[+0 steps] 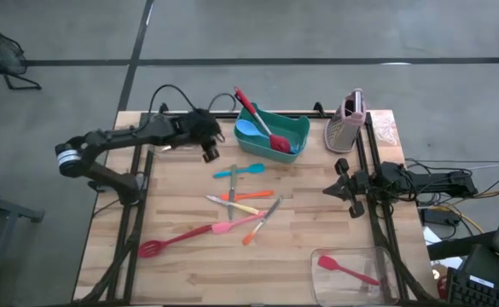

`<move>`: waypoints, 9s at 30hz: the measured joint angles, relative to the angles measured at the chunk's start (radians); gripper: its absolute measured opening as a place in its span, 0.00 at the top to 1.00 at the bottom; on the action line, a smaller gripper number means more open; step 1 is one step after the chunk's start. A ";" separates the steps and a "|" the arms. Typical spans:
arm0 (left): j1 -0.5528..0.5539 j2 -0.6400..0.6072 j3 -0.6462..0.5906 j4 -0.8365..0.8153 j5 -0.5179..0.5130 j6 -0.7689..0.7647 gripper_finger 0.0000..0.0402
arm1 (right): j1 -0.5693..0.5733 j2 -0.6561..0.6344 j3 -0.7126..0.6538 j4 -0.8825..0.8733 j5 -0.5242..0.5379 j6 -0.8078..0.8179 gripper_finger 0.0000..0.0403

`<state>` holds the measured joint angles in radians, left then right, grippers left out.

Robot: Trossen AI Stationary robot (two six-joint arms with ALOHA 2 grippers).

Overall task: Pick & Place Kitchen Items
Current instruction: Put the yellow table knife into the top transparent bin, then put the green table knife into the top transparent bin

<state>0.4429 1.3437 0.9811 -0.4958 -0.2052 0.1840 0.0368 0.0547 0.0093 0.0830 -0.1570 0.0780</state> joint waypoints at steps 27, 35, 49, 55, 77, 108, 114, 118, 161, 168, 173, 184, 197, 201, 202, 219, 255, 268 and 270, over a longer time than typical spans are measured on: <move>-0.539 0.331 0.005 0.347 0.243 -0.238 0.67 | 0.000 0.000 0.000 0.000 0.000 0.000 0.98; -0.558 0.438 0.016 0.364 0.227 -0.220 0.67 | 0.000 0.000 0.000 0.000 0.000 0.000 0.98; -0.558 0.443 0.040 0.333 0.193 -0.199 0.67 | 0.000 0.001 0.000 0.000 0.000 0.000 0.98; -0.559 0.374 0.040 0.325 0.086 -0.286 0.67 | 0.000 0.000 0.000 0.000 0.000 0.000 0.98; -0.566 0.521 0.037 0.359 0.109 -0.368 0.67 | 0.000 0.000 0.000 -0.001 0.000 0.000 0.98; -0.555 0.465 0.112 0.256 0.180 -0.284 0.85 | 0.000 0.000 0.000 0.000 0.000 0.000 0.98; -0.543 0.414 0.142 0.126 0.087 -0.253 0.85 | 0.000 0.002 0.000 -0.001 0.000 0.000 0.98; -0.520 0.355 0.147 0.038 0.002 -0.239 0.85 | 0.000 0.003 0.000 0.000 0.000 0.000 0.98; 0.070 -0.018 -0.052 -0.188 -0.283 -0.165 0.73 | 0.000 0.006 0.000 -0.001 0.000 0.000 0.98; 0.067 -0.019 -0.051 -0.185 -0.262 -0.197 0.70 | 0.000 0.006 0.000 -0.001 0.000 0.000 0.98; 0.055 -0.021 -0.021 -0.185 -0.261 -0.242 0.70 | 0.000 0.006 0.000 0.000 0.000 0.000 0.98; -0.160 0.006 0.003 0.077 -0.041 -0.596 0.70 | 0.000 0.006 0.000 0.000 0.000 0.000 0.98; -0.427 0.210 0.004 0.235 -0.163 -0.783 0.55 | 0.000 0.005 0.000 0.000 0.000 0.000 0.98; -0.427 0.260 0.004 0.237 -0.195 -0.841 0.45 | 0.000 0.006 0.000 0.000 0.000 0.000 0.98; -0.426 0.272 0.004 0.242 -0.200 -0.849 0.43 | 0.000 0.006 0.000 0.000 0.000 0.000 0.98; -0.427 0.403 0.004 0.163 -0.223 -0.945 0.39 | 0.000 0.006 0.000 0.000 0.000 0.000 0.98; -0.392 0.443 -0.019 0.191 -0.158 -1.001 0.45 | 0.000 0.006 0.000 0.000 0.000 0.000 0.98; -0.387 0.440 -0.018 0.192 -0.152 -0.957 0.83 | 0.000 0.006 0.000 0.000 0.000 0.000 0.98; -0.387 0.438 -0.016 0.190 -0.149 -0.946 0.86 | 0.000 0.006 0.000 0.000 0.000 0.000 0.98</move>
<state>0.0559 1.7821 0.9649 -0.3057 -0.3547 -0.7615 0.0364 0.0605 0.0093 0.0830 -0.1573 0.0780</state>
